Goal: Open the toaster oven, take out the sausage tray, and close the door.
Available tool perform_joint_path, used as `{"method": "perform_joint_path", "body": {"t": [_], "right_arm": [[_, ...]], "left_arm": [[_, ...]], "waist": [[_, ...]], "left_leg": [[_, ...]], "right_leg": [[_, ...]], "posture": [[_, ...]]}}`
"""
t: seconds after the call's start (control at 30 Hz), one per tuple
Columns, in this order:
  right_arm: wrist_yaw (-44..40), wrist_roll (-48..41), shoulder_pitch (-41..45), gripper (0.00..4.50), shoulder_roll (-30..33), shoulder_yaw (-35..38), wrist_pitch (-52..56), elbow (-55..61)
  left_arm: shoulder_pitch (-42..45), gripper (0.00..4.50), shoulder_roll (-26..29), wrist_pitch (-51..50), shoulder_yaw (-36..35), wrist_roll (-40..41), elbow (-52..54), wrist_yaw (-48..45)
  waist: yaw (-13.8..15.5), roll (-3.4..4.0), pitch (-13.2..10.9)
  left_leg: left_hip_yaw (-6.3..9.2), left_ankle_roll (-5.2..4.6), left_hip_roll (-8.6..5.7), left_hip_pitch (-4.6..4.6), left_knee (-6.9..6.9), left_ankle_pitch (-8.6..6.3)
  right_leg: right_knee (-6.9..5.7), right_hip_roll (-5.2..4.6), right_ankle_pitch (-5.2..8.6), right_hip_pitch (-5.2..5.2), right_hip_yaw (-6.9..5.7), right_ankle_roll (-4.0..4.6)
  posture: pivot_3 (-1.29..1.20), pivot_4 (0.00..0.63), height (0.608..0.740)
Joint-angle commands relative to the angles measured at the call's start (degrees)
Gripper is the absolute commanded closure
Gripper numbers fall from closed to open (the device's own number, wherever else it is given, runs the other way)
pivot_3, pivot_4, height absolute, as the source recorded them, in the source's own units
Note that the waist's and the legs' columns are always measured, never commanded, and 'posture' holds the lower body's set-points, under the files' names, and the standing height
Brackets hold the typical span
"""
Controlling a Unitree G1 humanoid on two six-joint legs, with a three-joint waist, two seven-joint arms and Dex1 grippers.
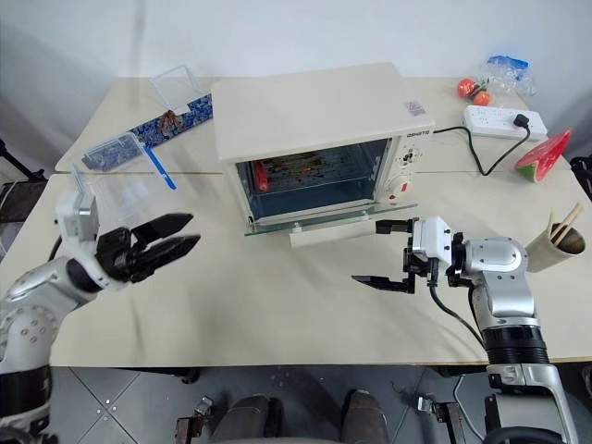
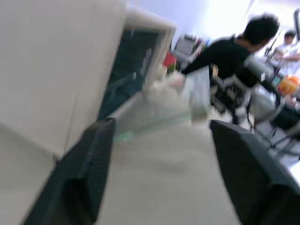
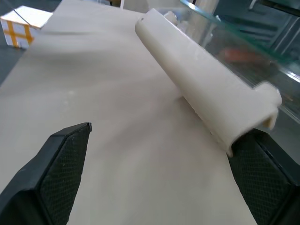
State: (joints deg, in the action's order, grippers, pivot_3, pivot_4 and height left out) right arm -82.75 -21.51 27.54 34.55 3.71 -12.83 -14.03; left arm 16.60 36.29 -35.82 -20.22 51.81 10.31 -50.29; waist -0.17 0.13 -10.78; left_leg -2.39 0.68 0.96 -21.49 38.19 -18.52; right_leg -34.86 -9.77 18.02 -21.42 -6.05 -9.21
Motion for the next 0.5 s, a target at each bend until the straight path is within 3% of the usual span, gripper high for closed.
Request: {"method": "perform_joint_path", "body": {"t": [0.03,0.27,0.5], "right_arm": [[0.2,0.1,0.9,0.0,0.0,0.3,-3.7,-1.5],[0.4,0.7,1.8,0.0,0.4,-0.1,-7.7,-6.1],[1.5,0.7,0.1,0.0,1.1,0.0,-8.6,-5.2]], "left_arm": [[5.0,2.42,-1.9,1.6,1.7,-0.5,-1.5,0.5],[12.8,4.48,-5.9,3.4,11.2,-7.2,-6.0,-1.0],[13.8,4.48,-12.1,9.6,14.7,-12.3,-10.6,-1.4]], "waist": [[0.0,-0.03,0.0],[0.0,-0.07,0.0],[0.0,-0.09,0.0]], "left_leg": [[0.01,0.0,0.0,0.0,0.0,0.0],[0.0,0.0,-0.02,0.01,0.02,0.0],[0.01,0.0,-0.01,0.01,0.02,0.0]], "right_leg": [[-0.02,0.0,0.0,0.0,0.0,0.0],[-0.02,0.0,0.0,0.02,0.0,0.0],[-0.02,0.0,0.0,0.02,-0.02,0.0]], "posture": [[0.0,0.15,0.74],[0.0,0.15,0.74],[0.0,0.15,0.74]]}}
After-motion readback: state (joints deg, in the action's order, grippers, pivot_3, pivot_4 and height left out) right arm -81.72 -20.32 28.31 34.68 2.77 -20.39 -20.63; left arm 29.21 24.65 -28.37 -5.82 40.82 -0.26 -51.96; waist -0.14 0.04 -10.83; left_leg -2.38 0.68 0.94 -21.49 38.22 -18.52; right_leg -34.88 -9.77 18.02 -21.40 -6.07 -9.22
